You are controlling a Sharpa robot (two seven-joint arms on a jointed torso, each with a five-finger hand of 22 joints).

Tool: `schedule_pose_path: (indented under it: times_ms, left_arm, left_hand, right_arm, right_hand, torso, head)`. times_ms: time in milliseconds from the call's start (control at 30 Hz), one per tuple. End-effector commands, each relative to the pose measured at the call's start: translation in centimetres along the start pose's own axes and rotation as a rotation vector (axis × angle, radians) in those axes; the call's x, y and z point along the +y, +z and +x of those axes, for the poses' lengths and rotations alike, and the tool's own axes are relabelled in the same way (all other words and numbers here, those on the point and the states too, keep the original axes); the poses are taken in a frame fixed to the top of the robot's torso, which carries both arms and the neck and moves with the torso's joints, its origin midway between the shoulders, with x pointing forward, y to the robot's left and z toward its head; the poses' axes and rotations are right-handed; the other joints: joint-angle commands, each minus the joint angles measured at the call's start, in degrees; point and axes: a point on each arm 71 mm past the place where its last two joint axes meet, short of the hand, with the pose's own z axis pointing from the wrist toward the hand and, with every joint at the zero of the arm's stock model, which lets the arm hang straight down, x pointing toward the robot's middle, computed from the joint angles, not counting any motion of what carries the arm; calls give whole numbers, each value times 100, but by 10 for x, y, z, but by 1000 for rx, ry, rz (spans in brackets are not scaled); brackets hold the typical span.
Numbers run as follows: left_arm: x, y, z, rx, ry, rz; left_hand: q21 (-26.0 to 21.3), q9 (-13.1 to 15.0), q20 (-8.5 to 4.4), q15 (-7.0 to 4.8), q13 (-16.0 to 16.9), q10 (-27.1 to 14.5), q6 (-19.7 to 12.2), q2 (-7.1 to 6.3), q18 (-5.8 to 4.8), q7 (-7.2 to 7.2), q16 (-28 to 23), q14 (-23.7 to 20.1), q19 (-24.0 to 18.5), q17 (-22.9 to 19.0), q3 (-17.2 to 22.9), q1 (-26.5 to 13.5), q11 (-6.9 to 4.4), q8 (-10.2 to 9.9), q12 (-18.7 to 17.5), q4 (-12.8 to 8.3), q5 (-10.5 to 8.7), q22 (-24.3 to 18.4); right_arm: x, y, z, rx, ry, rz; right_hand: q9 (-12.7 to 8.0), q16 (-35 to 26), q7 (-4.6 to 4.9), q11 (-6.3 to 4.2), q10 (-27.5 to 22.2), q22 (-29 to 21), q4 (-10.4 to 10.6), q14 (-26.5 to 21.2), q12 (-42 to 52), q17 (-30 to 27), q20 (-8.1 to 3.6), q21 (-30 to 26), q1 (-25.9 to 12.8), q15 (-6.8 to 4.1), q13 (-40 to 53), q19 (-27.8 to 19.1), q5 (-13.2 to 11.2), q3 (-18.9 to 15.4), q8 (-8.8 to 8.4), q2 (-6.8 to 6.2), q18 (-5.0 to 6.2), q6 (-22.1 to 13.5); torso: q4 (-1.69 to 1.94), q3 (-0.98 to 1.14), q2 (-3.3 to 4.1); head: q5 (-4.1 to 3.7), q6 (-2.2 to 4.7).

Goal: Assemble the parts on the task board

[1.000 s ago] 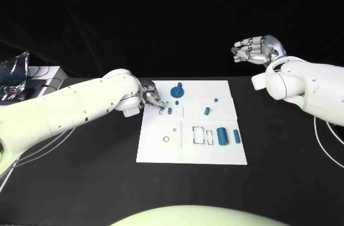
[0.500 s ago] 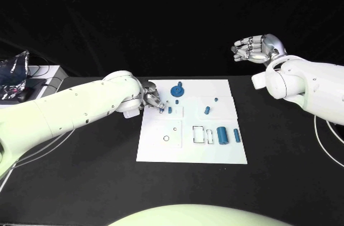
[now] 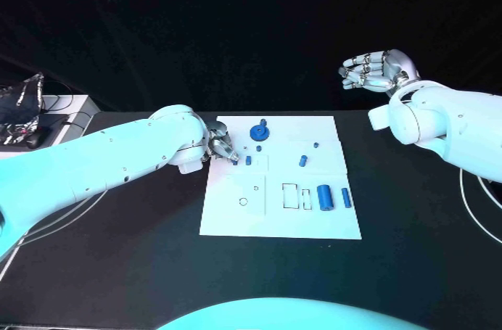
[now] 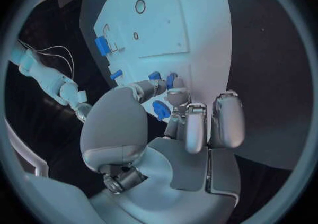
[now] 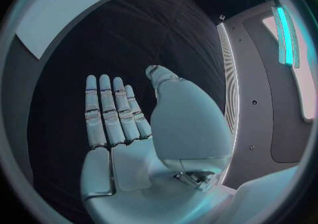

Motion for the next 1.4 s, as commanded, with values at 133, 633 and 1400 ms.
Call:
schedule_pose_path:
  times_ms: [133,633,1400]
  left_arm:
    - [0,-1,2,15,20,1]
    - [0,1,4,20,26,-2]
    - [-3,7,12,66,34,-6]
  left_hand:
    - [10,10,-15,-42,3,20,206,55,-98,-154,25,606,7,1508,850,2,-5,18,5,-901,28,0]
    - [10,10,-15,-42,3,20,206,55,-98,-154,25,606,7,1508,850,2,-5,18,5,-901,28,0]
    - [-7,12,-33,-59,58,115,254,31,-101,-207,25,606,11,1508,367,-331,-30,-17,-7,-653,-107,-3]
  right_arm:
    - [1,0,1,13,-3,-15]
    - [1,0,1,14,-3,-15]
    - [1,0,1,15,-3,-15]
  right_hand:
    - [-6,-39,312,29,25,-6,-17,-30,-28,-6,7,1,22,13,-7,-34,18,-17,-32,15,76,39]
    - [-6,-39,312,29,25,-6,-17,-30,-28,-6,7,1,22,13,-7,-34,18,-17,-32,15,76,39]
    - [-21,-59,313,30,29,-58,-22,-18,-41,-27,9,5,19,13,-7,-30,27,-15,-46,16,77,49]
  torso:
    - [-5,2,2]
    - [-10,5,5]
    - [-7,6,4]
  head:
    - [13,-5]
    - [10,-8]
    - [-14,-41]
